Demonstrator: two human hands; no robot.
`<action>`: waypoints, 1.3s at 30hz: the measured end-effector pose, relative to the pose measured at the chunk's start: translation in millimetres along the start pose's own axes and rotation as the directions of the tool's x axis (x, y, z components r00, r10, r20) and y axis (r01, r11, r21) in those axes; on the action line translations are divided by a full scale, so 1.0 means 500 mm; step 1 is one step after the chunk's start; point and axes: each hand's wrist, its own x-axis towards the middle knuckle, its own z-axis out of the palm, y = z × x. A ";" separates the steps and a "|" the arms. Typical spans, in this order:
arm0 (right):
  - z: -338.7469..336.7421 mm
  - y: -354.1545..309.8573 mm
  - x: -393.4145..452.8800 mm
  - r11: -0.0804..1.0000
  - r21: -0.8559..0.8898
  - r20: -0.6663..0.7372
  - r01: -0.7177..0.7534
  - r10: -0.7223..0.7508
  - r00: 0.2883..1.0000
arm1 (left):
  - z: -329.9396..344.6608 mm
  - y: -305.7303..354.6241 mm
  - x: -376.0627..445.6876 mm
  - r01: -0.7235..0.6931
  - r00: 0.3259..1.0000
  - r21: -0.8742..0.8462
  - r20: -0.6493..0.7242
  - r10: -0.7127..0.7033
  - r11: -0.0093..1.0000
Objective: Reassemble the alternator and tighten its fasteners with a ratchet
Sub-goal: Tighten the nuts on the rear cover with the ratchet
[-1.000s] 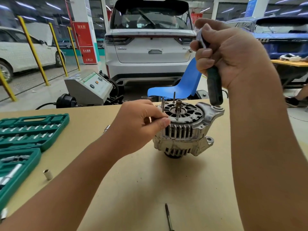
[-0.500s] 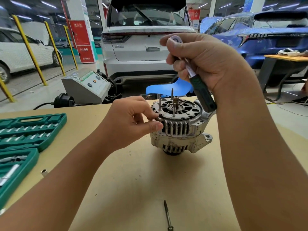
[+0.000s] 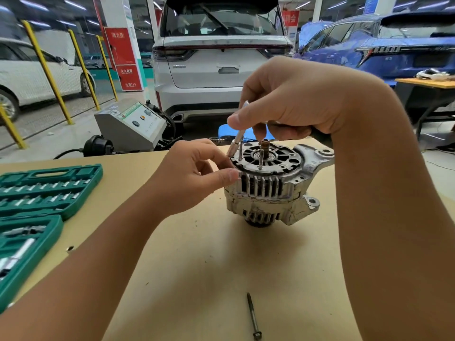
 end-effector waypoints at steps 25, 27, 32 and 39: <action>0.017 -0.038 -0.002 0.935 -0.356 -0.011 0.007 -0.011 1.000 | 0.038 0.023 -0.004 -0.127 0.978 -0.074 -0.176 0.113 0.989; 0.021 -0.042 0.001 0.924 -0.381 -0.021 0.029 -0.039 0.999 | 0.040 0.022 -0.002 -0.139 0.967 -0.097 -0.229 0.114 0.986; 0.016 -0.054 -0.009 0.908 -0.411 0.069 0.077 -0.053 0.996 | 0.043 0.021 0.002 -0.103 0.971 -0.195 -0.234 0.056 0.975; 0.022 -0.077 -0.022 0.845 -0.530 -0.065 0.065 -0.117 0.991 | 0.046 0.017 0.002 -0.031 0.980 -0.344 -0.193 -0.038 0.938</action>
